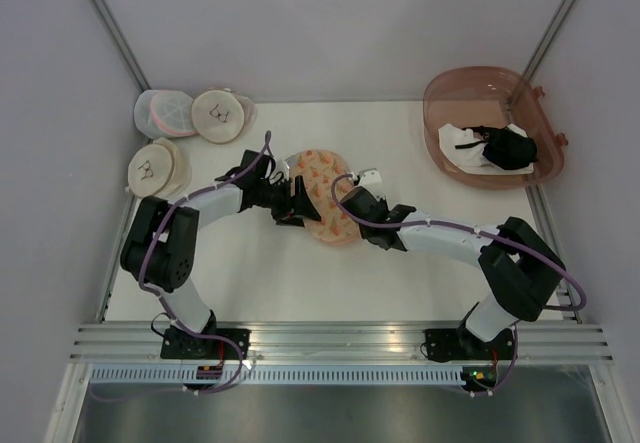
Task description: Unzip the laundry bag and remove the bra
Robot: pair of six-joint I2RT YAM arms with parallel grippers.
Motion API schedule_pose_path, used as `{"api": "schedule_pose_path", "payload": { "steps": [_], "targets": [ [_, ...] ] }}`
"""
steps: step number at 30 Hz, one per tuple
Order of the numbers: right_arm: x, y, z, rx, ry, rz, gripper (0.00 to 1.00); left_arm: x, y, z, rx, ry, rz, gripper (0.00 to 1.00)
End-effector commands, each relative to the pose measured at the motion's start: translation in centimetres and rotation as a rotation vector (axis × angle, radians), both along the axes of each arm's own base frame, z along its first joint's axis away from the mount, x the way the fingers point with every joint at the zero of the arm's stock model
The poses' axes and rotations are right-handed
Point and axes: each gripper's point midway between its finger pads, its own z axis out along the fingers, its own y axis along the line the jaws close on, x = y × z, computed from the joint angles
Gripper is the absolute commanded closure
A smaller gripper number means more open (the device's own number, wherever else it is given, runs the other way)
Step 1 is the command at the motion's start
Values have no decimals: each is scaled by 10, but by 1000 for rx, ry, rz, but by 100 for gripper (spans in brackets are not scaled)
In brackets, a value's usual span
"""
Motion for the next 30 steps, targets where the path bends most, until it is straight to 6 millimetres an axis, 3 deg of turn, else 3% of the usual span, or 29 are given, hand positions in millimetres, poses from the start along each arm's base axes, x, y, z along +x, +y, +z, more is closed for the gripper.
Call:
{"api": "schedule_pose_path", "payload": {
  "steps": [1,2,3,5,6,7,9,10,13,15,16,20,24,30],
  "targets": [
    [2,0,20,38,-44,8,100,28,31,7,218,-131,190,31],
    [2,1,21,45,-47,12,100,21,42,0,264,-101,239,31],
    [0,2,21,50,-40,23,99,24,57,12,320,-160,322,29],
    [-1,8,24,75,-38,52,100,6,76,6,376,-135,402,26],
    [-3,12,24,90,-31,71,99,3,85,21,376,-182,454,26],
    [-10,27,23,147,7,136,100,-14,91,11,379,-134,494,25],
    [-17,49,25,237,33,239,99,-30,92,13,334,-117,528,24],
    [-36,75,27,348,110,364,100,-46,92,15,286,-90,550,24],
    [-63,123,36,546,212,568,99,-72,84,16,178,-19,572,23],
    [-86,157,51,700,264,686,100,-81,74,22,105,9,566,22],
    [-92,167,47,729,295,698,100,-88,72,22,73,43,584,20],
    [-111,212,62,891,323,788,100,-94,68,24,-6,104,632,17],
    [-112,230,52,887,333,788,100,-91,74,19,-53,151,745,10],
    [-101,229,52,845,267,748,100,-85,76,21,-106,163,811,4]
  ]
}}
